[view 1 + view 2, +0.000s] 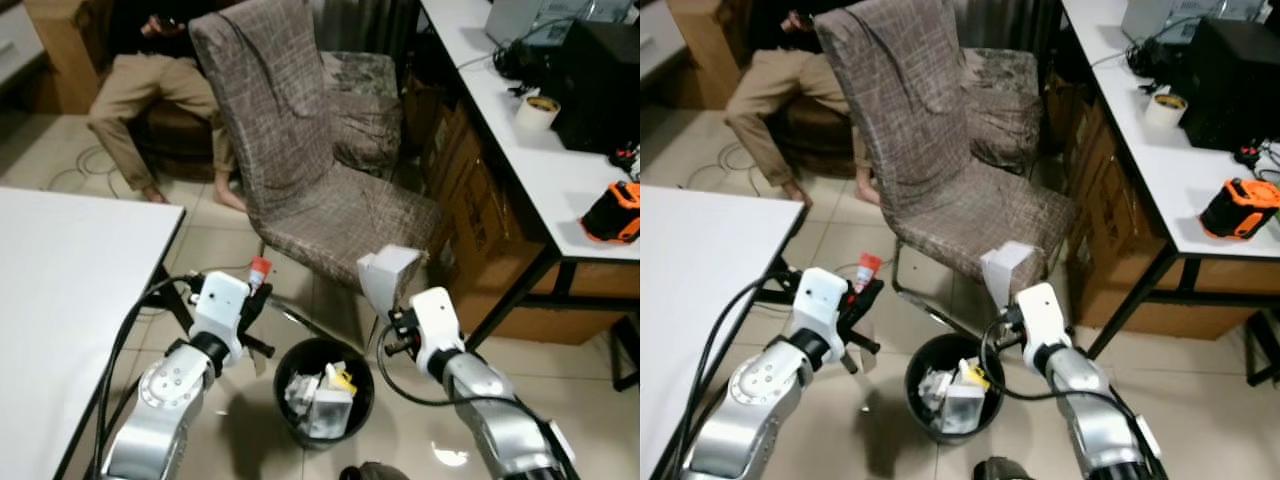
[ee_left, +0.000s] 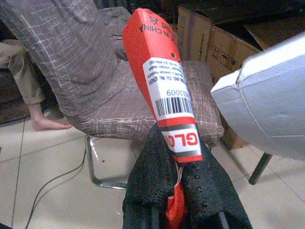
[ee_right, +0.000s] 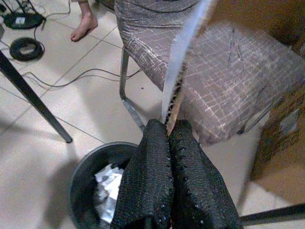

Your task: Picking trash to rubbish bin

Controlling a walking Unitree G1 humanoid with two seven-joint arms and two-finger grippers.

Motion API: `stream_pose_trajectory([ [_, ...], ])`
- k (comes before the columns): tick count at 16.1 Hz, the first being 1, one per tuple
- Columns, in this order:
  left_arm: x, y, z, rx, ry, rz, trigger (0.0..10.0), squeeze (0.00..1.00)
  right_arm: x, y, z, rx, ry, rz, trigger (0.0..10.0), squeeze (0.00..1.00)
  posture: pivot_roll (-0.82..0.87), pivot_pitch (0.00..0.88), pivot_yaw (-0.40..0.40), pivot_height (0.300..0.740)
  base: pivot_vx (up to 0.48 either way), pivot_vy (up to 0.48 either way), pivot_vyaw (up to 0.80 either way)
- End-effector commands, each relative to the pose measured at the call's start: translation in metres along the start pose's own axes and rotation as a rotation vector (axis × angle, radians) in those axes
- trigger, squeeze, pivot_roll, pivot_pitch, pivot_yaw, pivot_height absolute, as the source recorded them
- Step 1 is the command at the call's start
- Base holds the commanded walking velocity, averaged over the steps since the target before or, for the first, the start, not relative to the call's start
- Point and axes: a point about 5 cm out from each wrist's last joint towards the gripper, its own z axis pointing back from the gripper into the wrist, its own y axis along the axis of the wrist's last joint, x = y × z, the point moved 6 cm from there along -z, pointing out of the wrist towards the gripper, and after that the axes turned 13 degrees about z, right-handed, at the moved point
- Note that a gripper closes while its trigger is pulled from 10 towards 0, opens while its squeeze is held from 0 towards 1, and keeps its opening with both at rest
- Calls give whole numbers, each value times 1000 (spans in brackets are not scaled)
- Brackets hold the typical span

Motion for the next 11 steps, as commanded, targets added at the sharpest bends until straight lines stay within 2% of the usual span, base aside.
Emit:
stream_pose_trajectory([
  [1, -3, 0, 4, -6, -3, -22, 10000, 0, -13, 0, -5, 9, 54, 15, 10000, 0, -42, 142, -20, 740, 0, 0, 0],
  [5, 4, -7, 16, -69, -97, -56, 10000, 0, -27, -9, -23, -18, 142, 6, 10000, 0, -30, 182, 0, 740, 0, 0, 0],
  [7, -2, -7, 21, -79, -88, -64, 10000, 0, -35, -13, -33, -55, 183, 10, 10000, 0, -28, 193, 7, 740, 0, 0, 0],
  [10, -4, -7, 25, -86, -87, -68, 10000, 0, -38, -14, -40, -69, 199, 17, 10000, 0, -16, 204, 0, 740, 0, 0, 0],
  [11, -5, -7, 26, -89, -85, -68, 10000, 0, -39, -15, -42, -79, 209, 16, 10000, 255, -13, 207, -2, 740, 0, 0, 0],
])
